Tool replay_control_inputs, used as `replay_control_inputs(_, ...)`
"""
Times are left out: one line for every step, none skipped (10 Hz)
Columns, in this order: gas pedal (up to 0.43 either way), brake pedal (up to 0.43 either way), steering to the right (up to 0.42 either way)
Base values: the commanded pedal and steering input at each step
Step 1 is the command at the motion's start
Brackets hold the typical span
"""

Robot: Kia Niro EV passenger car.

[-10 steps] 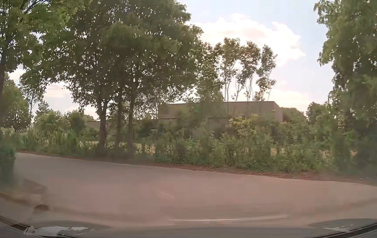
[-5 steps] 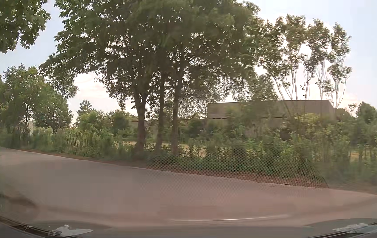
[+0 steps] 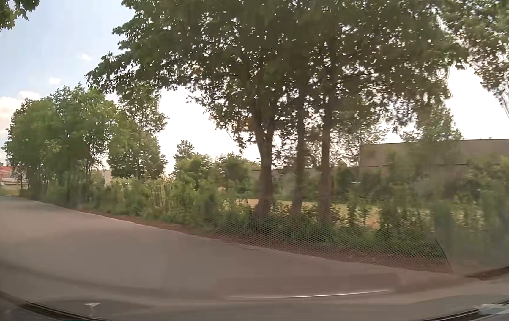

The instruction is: Follow the waypoints while adhering to traffic rules and regulations

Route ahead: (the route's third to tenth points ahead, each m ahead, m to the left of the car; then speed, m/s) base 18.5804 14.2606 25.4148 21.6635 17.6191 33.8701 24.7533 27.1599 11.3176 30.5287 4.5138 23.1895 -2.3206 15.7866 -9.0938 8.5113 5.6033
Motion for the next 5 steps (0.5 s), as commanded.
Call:
replay_control_inputs(0.118,0.012,-0.354)
replay_control_inputs(0.118,0.012,-0.354)
replay_control_inputs(0.118,0.012,-0.355)
replay_control_inputs(0.118,0.012,-0.355)
replay_control_inputs(0.118,0.012,-0.354)
